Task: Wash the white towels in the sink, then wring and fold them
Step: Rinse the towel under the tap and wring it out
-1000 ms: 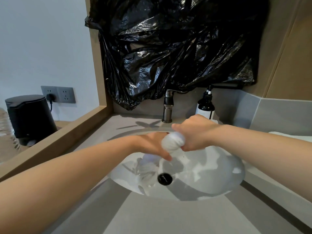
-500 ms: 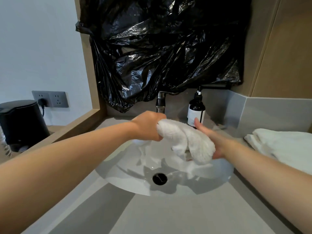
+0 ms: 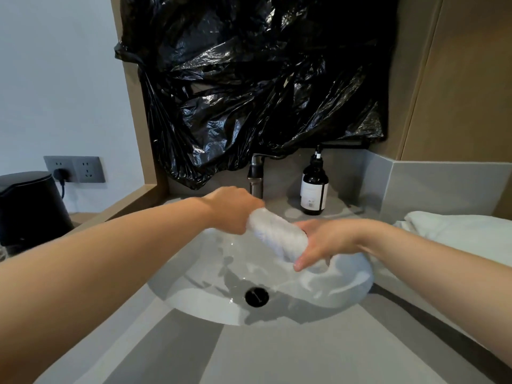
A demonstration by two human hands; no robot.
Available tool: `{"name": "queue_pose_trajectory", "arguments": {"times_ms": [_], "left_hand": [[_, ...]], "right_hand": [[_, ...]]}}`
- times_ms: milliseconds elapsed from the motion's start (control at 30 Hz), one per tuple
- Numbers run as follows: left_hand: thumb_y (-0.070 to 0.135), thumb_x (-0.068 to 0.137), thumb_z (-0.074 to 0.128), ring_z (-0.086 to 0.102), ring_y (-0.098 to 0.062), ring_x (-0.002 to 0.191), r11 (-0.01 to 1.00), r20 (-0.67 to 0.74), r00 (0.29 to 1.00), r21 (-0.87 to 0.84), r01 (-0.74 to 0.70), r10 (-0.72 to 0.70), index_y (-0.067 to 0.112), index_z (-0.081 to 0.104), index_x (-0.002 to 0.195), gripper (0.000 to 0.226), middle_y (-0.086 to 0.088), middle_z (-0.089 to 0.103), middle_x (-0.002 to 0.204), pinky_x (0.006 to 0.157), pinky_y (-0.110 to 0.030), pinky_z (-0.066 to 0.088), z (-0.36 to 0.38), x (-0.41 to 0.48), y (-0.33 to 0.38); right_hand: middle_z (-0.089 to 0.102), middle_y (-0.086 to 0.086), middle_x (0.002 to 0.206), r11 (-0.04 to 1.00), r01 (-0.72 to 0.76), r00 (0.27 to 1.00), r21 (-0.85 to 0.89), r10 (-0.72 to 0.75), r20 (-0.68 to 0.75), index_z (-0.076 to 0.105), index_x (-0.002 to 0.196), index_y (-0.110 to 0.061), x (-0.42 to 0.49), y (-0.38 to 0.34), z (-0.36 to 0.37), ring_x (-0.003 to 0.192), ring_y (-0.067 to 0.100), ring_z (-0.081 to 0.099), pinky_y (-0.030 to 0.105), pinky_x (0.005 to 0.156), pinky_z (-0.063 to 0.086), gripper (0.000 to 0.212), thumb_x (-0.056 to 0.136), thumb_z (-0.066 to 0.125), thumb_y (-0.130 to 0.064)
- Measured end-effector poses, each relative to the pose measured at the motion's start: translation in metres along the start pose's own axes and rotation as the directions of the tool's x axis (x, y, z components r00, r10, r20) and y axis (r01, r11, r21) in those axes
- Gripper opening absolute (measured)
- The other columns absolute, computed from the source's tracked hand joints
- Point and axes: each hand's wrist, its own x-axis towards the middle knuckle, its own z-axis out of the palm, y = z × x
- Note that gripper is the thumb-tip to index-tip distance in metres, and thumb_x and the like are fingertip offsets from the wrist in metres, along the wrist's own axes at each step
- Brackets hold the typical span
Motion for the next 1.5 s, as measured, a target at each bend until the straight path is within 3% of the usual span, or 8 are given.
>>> {"name": "queue_pose_trajectory", "arguments": {"times_ms": [67, 200, 367, 567, 800, 1000, 1200, 1500], "left_hand": [[0.017, 0.077, 0.064, 0.053, -0.018, 0.081, 0.997, 0.122, 0.993, -0.073, 0.009, 0.000, 0.021, 0.058, 0.104, 0.029, 0.006, 0.056, 0.086, 0.069, -0.034, 0.047, 0.004, 0.002, 0.004], [0.019, 0.072, 0.078, 0.060, -0.016, 0.083, 0.879, 0.292, 0.954, -0.437, 0.192, -0.064, 0.015, 0.064, 0.098, 0.030, 0.003, 0.062, 0.088, 0.071, -0.029, 0.052, 0.020, 0.001, 0.007], [0.016, 0.057, 0.076, 0.062, -0.020, 0.076, 0.430, 0.303, 0.944, -0.841, 0.329, -0.131, 0.013, 0.069, 0.090, 0.033, -0.002, 0.065, 0.079, 0.070, -0.029, 0.052, 0.044, -0.020, 0.020], [-0.002, 0.067, 0.069, 0.060, -0.026, 0.071, -0.051, 0.347, 0.921, -0.938, 0.343, -0.177, 0.007, 0.061, 0.083, 0.020, -0.011, 0.060, 0.077, 0.068, -0.032, 0.052, 0.055, -0.033, 0.046], [0.003, 0.051, 0.062, 0.059, -0.028, 0.064, -0.308, 0.304, 0.931, -0.922, 0.234, -0.202, 0.004, 0.062, 0.081, 0.029, -0.013, 0.059, 0.072, 0.066, -0.034, 0.051, 0.062, -0.027, 0.041], [0.003, 0.053, 0.060, 0.059, -0.022, 0.056, -0.371, 0.340, 0.930, -0.889, 0.268, -0.141, 0.005, 0.060, 0.079, 0.026, -0.010, 0.059, 0.068, 0.058, -0.028, 0.049, 0.068, -0.031, 0.031], [0.003, 0.055, 0.059, 0.056, -0.018, 0.048, -0.387, 0.395, 0.915, -0.859, 0.334, -0.087, 0.005, 0.057, 0.082, 0.027, -0.007, 0.057, 0.060, 0.051, -0.024, 0.047, 0.067, -0.033, 0.035], [0.012, 0.057, 0.074, 0.066, -0.031, 0.077, -0.268, 0.482, 0.834, -0.869, 0.416, -0.268, 0.007, 0.064, 0.104, 0.048, -0.014, 0.069, 0.084, 0.076, -0.043, 0.057, 0.071, -0.034, 0.043]], "right_hand": [[0.057, -0.009, 0.106, 0.901, -0.149, 0.971, -0.407, 0.056, -0.231, 0.044, 0.114, -0.034, 0.005, -0.010, 0.005, 0.090, 0.015, 0.059, 0.023, 0.066, 0.046, 0.053, 0.075, 0.079, -0.031], [0.058, 0.000, 0.112, 0.723, -0.260, 0.923, -0.640, -0.008, -0.384, 0.042, 0.129, -0.027, 0.021, -0.011, 0.010, 0.094, 0.021, 0.060, 0.028, 0.064, 0.047, 0.057, 0.079, 0.070, -0.026], [0.056, 0.002, 0.113, 0.520, -0.273, 0.866, -0.810, -0.232, -0.442, 0.040, 0.126, -0.023, 0.035, -0.012, 0.003, 0.106, 0.026, 0.054, 0.032, 0.070, 0.037, 0.050, 0.083, 0.066, -0.020], [0.053, 0.005, 0.106, 0.322, -0.214, 0.827, -0.922, -0.442, -0.347, 0.041, 0.118, -0.015, 0.045, -0.008, -0.006, 0.098, 0.028, 0.051, 0.036, 0.064, 0.035, 0.039, 0.085, 0.061, -0.017], [0.052, 0.006, 0.101, 0.429, -0.222, 0.709, -0.876, -0.546, -0.447, 0.046, 0.116, -0.013, 0.069, -0.009, -0.012, 0.092, 0.030, 0.050, 0.036, 0.059, 0.036, 0.039, 0.080, 0.056, -0.005], [0.053, 0.003, 0.102, 0.672, -0.209, 0.653, -0.710, -0.445, -0.613, 0.046, 0.108, -0.017, 0.093, -0.003, 0.013, 0.097, 0.027, 0.051, 0.034, 0.062, 0.031, 0.027, 0.085, 0.060, -0.019], [0.054, 0.003, 0.103, 0.680, -0.194, 0.669, -0.707, -0.435, -0.603, 0.046, 0.107, -0.017, 0.095, 0.007, 0.016, 0.099, 0.028, 0.053, 0.033, 0.064, 0.034, 0.030, 0.085, 0.061, -0.030], [0.048, 0.001, 0.110, 0.706, -0.148, 0.760, -0.693, -0.367, -0.537, 0.045, 0.122, -0.023, 0.086, 0.009, 0.007, 0.106, 0.024, 0.050, 0.033, 0.069, 0.038, 0.048, 0.080, 0.067, -0.028]]}}
